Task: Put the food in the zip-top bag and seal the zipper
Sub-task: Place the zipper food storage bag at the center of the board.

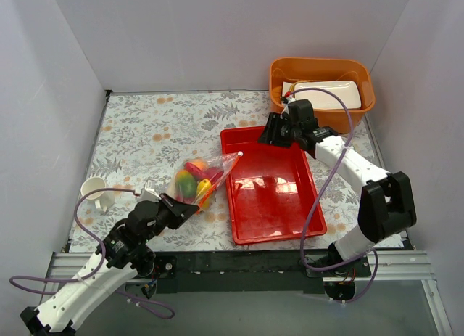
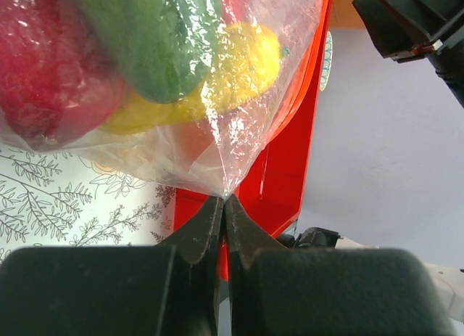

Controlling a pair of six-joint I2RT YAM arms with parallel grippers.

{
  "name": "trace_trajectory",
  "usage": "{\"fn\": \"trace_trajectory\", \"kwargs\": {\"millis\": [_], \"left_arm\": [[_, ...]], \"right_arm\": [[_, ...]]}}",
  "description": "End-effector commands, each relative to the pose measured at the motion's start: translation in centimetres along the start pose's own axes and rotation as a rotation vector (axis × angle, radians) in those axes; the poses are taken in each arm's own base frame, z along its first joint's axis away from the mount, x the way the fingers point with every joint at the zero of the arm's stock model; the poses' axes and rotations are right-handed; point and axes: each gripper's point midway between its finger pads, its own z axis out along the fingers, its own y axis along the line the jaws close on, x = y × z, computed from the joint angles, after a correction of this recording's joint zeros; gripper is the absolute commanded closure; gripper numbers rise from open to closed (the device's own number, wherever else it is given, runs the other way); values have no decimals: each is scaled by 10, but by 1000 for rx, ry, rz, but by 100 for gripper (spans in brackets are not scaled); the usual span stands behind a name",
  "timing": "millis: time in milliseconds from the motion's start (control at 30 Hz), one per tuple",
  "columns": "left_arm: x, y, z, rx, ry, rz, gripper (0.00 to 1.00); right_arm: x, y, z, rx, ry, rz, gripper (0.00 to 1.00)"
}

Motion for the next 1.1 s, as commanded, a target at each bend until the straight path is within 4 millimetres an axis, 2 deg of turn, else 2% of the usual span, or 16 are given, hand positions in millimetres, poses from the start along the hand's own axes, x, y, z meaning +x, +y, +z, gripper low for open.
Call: {"fn": "trace_trajectory", "kwargs": {"millis": [0,67,167,267,400,600,633,667,700,733,767,833,900,967,1033,1067], "left_arm": [[1,-20,-3,61,19,33,100],[2,-26,-5,66,34,59,98],[9,-33,-6,55,95,130,87],[16,-44,-5,47,166,230,92],[23,-55,-1,28,257,386,82],[24,-53,-1,-82,362,532,55],[22,-67,-5,-44,359,560,50],[22,-74,-9,-18,366,573,35],[23,-78,-13,-6,381,588,29],[21,-94,-19,38,382,623,26],[31,-93,-22,36,460,630,20],[37,-108,-29,79,536,678,15],[47,-106,-32,59,646,684,13],[42,-121,-32,93,620,713,11],[36,-135,-33,135,580,748,2],[22,-148,-30,134,505,790,2]], "right_arm": [[-5,-7,-20,50,-60,-48,44],[1,-12,-22,66,-48,-47,44],[9,-18,-25,89,-33,-50,43],[14,-24,-30,109,-28,-52,42],[17,-29,-37,129,-31,-54,41],[18,-44,-50,197,-32,-62,38],[15,-50,-52,230,-46,-67,37],[16,-54,-55,243,-48,-66,36],[15,-59,-59,256,-58,-61,35],[13,-63,-62,270,-67,-62,34],[11,-68,-65,285,-74,-58,34],[11,-74,-69,304,-77,-53,33],[8,-80,-75,318,-84,-47,33],[5,-84,-79,324,-94,-39,32],[4,-84,-80,320,-94,-37,32],[2,-85,-82,319,-99,-34,32]]}}
